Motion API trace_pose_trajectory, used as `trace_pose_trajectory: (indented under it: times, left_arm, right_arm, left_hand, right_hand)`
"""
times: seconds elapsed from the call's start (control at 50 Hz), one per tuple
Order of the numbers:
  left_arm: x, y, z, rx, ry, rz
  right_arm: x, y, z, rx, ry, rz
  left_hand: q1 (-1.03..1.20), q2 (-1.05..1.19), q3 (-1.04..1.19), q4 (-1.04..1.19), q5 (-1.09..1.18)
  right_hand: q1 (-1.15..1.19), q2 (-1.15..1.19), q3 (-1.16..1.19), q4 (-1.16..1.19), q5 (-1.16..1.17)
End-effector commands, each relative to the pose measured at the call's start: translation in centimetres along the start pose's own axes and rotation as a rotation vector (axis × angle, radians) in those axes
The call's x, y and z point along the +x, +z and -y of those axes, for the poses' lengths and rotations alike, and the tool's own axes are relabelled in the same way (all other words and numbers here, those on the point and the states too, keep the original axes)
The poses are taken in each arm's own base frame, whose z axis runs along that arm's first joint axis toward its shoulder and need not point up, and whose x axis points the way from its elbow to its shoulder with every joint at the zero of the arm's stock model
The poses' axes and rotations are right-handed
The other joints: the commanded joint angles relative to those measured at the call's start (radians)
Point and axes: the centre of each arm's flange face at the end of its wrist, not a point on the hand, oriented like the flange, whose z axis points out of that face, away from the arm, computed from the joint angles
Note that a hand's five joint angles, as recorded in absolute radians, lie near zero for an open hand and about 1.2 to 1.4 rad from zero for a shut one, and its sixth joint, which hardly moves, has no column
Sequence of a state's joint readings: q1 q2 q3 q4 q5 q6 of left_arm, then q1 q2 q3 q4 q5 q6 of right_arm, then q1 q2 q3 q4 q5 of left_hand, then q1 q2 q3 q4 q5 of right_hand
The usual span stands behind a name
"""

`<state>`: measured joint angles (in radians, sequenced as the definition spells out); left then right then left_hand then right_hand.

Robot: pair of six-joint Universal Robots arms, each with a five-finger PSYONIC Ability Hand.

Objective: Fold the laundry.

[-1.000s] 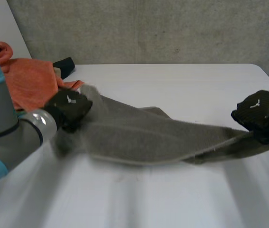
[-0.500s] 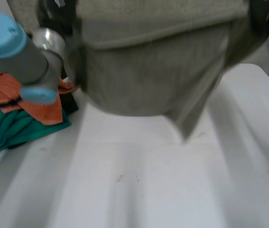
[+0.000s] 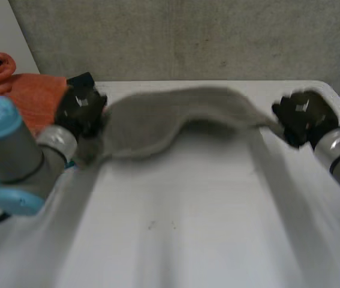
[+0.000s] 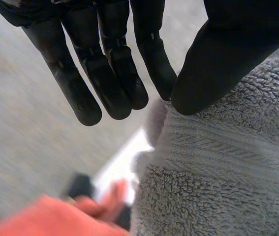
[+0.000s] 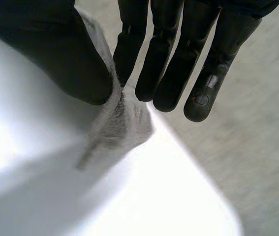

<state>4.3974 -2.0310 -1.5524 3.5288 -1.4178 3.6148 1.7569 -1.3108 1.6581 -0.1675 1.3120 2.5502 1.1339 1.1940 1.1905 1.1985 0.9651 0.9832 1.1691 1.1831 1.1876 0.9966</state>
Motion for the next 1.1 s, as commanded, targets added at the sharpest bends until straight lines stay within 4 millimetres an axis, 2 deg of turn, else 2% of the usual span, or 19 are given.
trace_pose_trajectory:
  times: [0.02, 0.04, 0.08, 0.2, 0.38, 0.46, 0.5, 0.6, 0.62, 0.76, 0.9, 1.02, 1.1]
  left_arm:
    - [2.0, -0.4, -3.1, -0.093, 0.014, -0.06]
    - [2.0, -0.4, -3.1, -0.093, 0.015, -0.06]
    - [2.0, -0.6, -2.8, -0.091, 0.016, -0.059]
    - [1.4, -2.0, -0.7, -0.07, 0.005, -0.05]
    - [1.6, -7.7, -0.3, -0.133, 0.001, -0.061]
    - [2.7, -9.4, -0.8, -0.151, -0.005, -0.091]
    - [3.1, -9.7, -0.8, -0.144, -0.003, -0.101]
    - [4.6, -9.5, -0.8, -0.101, 0.018, -0.134]
    - [5.3, -9.2, -1.3, -0.103, 0.023, -0.151]
    - [6.3, -7.0, -3.3, -0.119, 0.089, -0.165]
    - [7.2, -6.0, -5.1, -0.14, 0.211, -0.195]
    - [7.1, -4.3, -5.6, -0.119, 0.262, -0.169]
    - [6.7, -3.2, -5.9, -0.117, 0.268, -0.142]
  right_arm:
    - [-2.0, -0.7, -3.7, -0.121, 0.04, 0.064]
    - [-2.0, -0.7, -4.0, -0.131, 0.045, 0.063]
    - [-1.5, -0.6, -4.4, -0.146, 0.05, 0.046]
    - [-0.9, -0.5, -4.7, -0.155, 0.063, 0.03]
    - [0.3, -0.3, -5.4, -0.173, 0.081, -0.002]
    - [0.3, -0.4, -5.5, -0.176, 0.083, -0.002]
    - [0.2, -0.4, -5.5, -0.177, 0.083, -0.001]
    - [0.2, -0.4, -5.5, -0.176, 0.083, 0.0]
    - [0.2, -0.4, -5.5, -0.177, 0.083, -0.001]
    - [0.5, -0.4, -5.6, -0.18, 0.084, -0.009]
    - [1.2, -0.3, -6.0, -0.191, 0.088, -0.031]
    - [1.7, -0.3, -6.3, -0.199, 0.09, -0.042]
    - [1.6, -0.3, -6.3, -0.199, 0.09, -0.039]
  left_hand:
    - [0.262, 0.202, 0.206, 0.198, 0.257]
    - [0.262, 0.202, 0.206, 0.198, 0.257]
    - [-0.199, -0.259, -0.256, -0.264, -0.205]
    - [-0.433, -0.493, -0.489, -0.497, -0.438]
    - [-0.462, -0.522, -0.519, -0.527, -0.468]
    - [-0.477, -0.537, -0.534, -0.542, -0.483]
    - [-0.489, -0.549, -0.545, -0.553, -0.495]
    - [-0.58, -0.64, -0.636, -0.644, -0.585]
    - [-0.597, -0.657, -0.654, -0.662, -0.603]
    - [-0.63, -0.69, -0.686, -0.694, -0.635]
    - [-0.624, -0.684, -0.681, -0.688, -0.63]
    - [-0.574, -0.634, -0.631, -0.639, -0.58]
    - [-0.372, -0.432, -0.429, -0.437, -0.378]
  right_hand:
    - [0.413, 0.227, 0.213, 0.209, 0.225]
    - [0.413, 0.227, 0.213, 0.209, 0.225]
    - [0.413, 0.227, 0.213, 0.209, 0.225]
    - [0.413, 0.227, 0.213, 0.209, 0.225]
    - [0.413, 0.227, 0.213, 0.209, 0.225]
    - [0.413, 0.227, 0.213, 0.209, 0.225]
    - [0.413, 0.227, 0.213, 0.209, 0.225]
    - [0.413, 0.227, 0.213, 0.209, 0.225]
    - [0.413, 0.227, 0.213, 0.209, 0.225]
    - [0.413, 0.227, 0.213, 0.209, 0.225]
    - [0.413, 0.227, 0.213, 0.209, 0.225]
    - [0.413, 0.227, 0.213, 0.209, 0.225]
    - [0.413, 0.227, 0.213, 0.209, 0.225]
